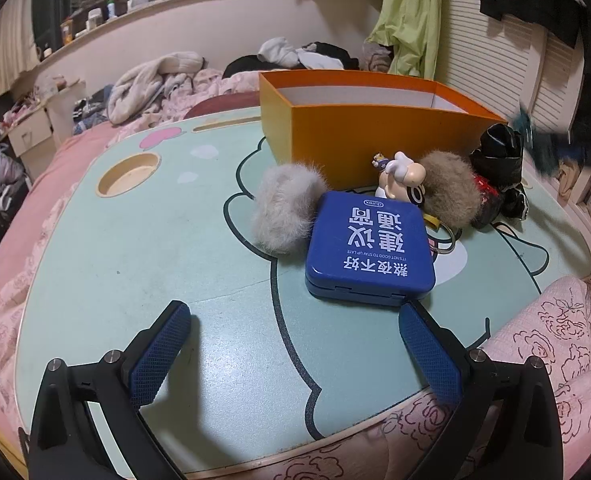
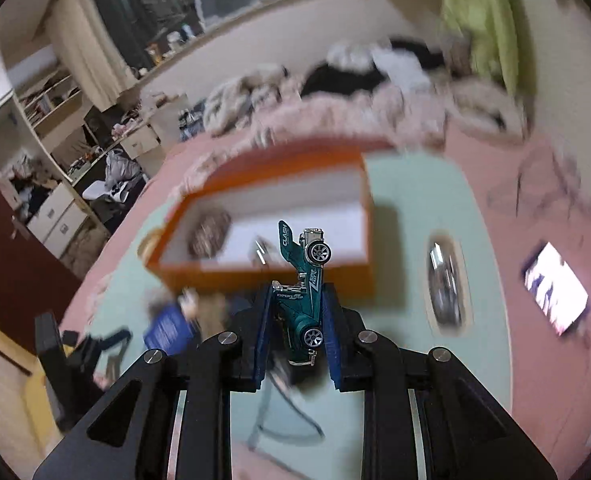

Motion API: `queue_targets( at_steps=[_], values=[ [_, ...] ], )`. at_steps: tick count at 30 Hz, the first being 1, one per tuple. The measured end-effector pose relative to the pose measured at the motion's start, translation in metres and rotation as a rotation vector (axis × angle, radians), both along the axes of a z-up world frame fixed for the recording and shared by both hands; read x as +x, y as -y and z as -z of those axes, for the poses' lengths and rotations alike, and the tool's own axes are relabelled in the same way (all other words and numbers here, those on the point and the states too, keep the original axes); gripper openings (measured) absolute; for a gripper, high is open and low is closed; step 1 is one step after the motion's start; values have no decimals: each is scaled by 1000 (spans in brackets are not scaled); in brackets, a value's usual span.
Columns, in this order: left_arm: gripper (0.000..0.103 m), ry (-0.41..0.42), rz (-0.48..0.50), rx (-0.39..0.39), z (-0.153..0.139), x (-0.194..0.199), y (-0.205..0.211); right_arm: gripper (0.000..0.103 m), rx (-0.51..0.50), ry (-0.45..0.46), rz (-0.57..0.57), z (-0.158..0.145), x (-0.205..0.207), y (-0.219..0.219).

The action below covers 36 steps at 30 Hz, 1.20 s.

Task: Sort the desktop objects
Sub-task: 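Grasp the green toy car from the box with the right gripper, set it down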

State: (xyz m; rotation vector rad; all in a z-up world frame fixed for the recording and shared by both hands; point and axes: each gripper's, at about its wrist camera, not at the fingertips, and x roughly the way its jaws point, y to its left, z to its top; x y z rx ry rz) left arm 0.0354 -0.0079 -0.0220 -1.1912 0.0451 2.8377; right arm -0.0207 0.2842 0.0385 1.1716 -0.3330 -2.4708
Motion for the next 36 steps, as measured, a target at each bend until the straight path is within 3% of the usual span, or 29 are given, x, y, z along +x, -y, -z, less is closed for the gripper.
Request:
queue_targets(
  at_steps=[5,9,11,12,13,16,20,22,25,27,32,36],
  values=[
    [103,0,1,0,-1,1,1,25,-79,113,11,49,-11,-6],
    [103,-3,0,0,-3,1,1,28,-130,67,69,57,-18,6],
    [103,-3,0,2,-2,1,2,42,-96,40,105,53,-12,10],
    [103,-3,0,1,-1,1,2,58,-64,21,133,51,-5,11],
    [103,-3,0,1,-1,1,2,67,-35,0,163,49,1,11],
    [103,-3,0,2,-3,2,2,68,54,-67,223,46,28,12],
    [103,-3,0,1,0,1,3,69,130,-95,185,54,62,29],
    [103,-4,0,1,-1,2,3,82,211,-152,170,57,71,45],
    [103,-3,0,4,-1,2,4,90,372,-225,152,68,74,75],
    [103,-4,-1,3,-7,2,3,90,376,-235,97,67,75,84],
    [103,-8,-10,-9,-17,5,7,94,355,-224,105,69,76,78],
    [92,-70,-34,16,-56,22,8,95,354,-223,104,69,75,78]
  ],
)
